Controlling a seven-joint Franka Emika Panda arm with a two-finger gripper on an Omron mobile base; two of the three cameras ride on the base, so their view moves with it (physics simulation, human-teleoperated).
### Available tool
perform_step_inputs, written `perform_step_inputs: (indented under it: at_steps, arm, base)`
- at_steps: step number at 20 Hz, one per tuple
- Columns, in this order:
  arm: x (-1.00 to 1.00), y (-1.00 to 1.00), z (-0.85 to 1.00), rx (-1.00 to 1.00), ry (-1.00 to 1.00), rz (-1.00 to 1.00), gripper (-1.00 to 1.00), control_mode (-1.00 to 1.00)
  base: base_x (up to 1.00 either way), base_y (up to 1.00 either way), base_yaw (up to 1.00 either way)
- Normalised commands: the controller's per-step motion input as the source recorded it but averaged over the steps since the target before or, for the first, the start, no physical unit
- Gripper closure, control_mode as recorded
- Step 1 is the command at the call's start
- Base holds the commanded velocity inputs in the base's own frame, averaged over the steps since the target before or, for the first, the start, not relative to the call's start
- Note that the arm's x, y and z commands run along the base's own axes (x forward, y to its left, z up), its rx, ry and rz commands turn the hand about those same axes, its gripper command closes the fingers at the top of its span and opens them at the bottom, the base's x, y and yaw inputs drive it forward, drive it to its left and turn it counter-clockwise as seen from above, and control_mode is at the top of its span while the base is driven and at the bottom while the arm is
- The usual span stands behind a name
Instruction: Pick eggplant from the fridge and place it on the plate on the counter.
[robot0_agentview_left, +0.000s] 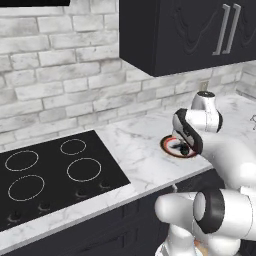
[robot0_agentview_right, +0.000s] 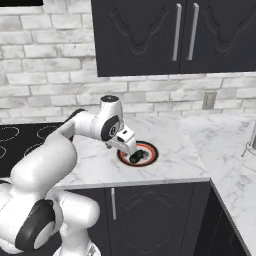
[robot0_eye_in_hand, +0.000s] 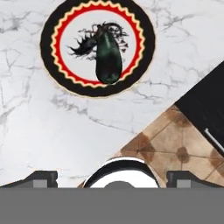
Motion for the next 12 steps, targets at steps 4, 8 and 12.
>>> perform_step_inputs:
  at_steps: [4,8,12]
  arm:
    - [-0.85,0.88,0.10,0.00,-0.02,0.11,-1.00,-1.00]
    - [-0.68,1.00,0.00,-0.01,0.00,0.09,-1.00,-1.00]
    - [-0.14,0.93,0.00,0.00,0.00,0.22,-1.00,-1.00]
  base:
    - [0.00,0.00,0.00]
    - [0.00,0.00,0.00]
    - [0.00,0.00,0.00]
